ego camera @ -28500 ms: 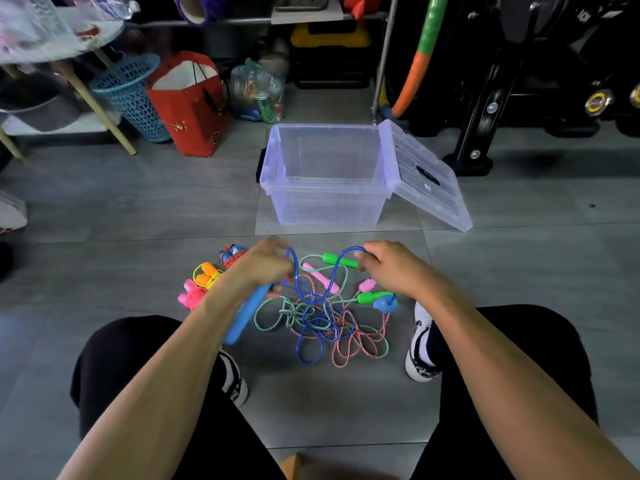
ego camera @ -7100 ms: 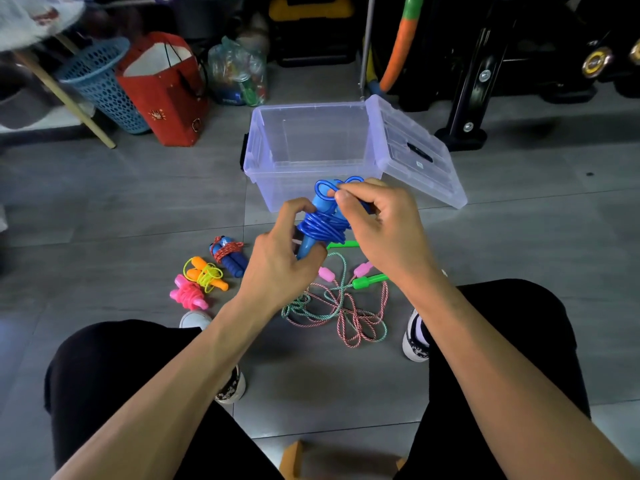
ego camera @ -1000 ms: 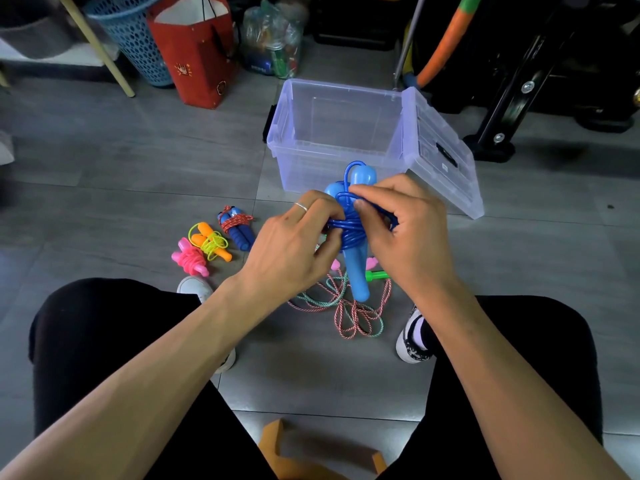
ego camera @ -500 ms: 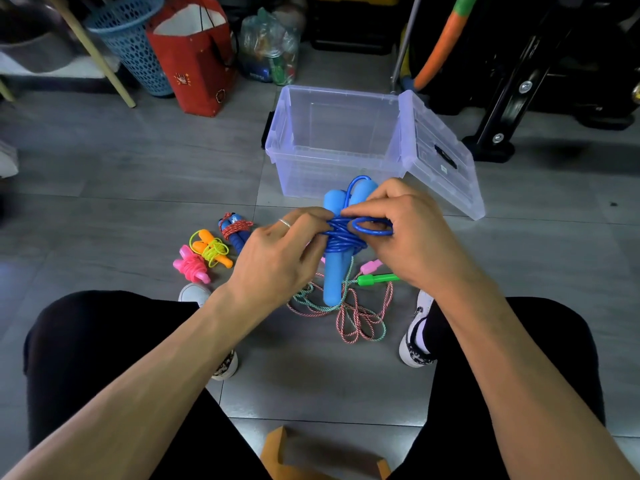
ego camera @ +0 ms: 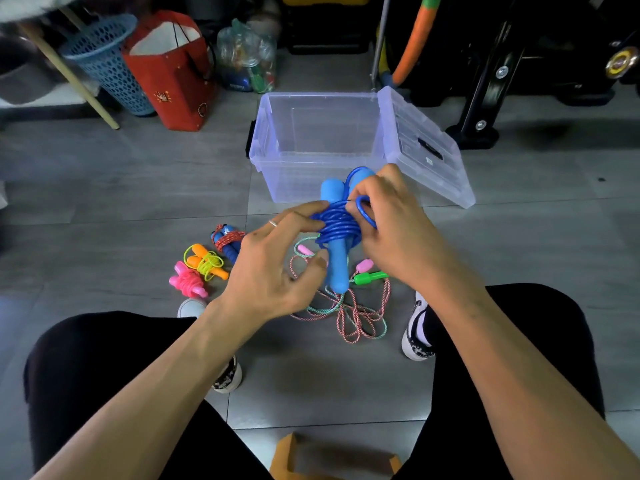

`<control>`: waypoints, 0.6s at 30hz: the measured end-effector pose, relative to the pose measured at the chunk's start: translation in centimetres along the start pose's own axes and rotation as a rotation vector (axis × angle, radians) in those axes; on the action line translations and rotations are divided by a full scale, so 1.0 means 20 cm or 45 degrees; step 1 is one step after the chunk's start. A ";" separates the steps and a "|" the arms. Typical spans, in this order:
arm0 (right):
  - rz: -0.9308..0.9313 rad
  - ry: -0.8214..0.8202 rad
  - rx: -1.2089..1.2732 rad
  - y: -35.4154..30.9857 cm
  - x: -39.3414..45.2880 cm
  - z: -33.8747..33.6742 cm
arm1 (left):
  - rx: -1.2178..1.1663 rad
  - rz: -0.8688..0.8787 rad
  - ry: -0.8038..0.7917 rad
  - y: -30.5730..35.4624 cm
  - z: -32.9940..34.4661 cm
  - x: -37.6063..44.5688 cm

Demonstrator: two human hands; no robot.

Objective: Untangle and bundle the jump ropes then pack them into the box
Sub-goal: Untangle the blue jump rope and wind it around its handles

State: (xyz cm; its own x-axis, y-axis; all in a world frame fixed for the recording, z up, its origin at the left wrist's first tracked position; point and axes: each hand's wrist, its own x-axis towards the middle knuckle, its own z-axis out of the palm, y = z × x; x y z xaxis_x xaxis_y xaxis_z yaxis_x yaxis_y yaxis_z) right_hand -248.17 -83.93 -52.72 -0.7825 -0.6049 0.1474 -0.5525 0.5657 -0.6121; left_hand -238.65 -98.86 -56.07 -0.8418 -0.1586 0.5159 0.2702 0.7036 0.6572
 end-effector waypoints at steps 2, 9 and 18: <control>-0.021 0.096 0.050 -0.02 0.00 0.01 | -0.148 -0.192 0.090 0.03 -0.01 0.04; -0.095 0.067 -0.162 -0.04 0.00 0.07 | -0.167 -0.447 -0.172 -0.02 -0.06 0.15; -0.138 -0.184 -0.029 0.01 0.02 0.13 | 0.190 -0.372 -0.482 -0.08 -0.02 0.12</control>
State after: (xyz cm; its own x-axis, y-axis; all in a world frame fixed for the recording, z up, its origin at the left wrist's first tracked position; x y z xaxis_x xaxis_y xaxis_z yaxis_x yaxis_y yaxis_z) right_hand -247.91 -85.56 -54.86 -0.6698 -0.7361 0.0973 -0.6389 0.5046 -0.5806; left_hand -240.84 -100.58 -55.63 -0.9903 -0.1211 0.0681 -0.0489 0.7628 0.6447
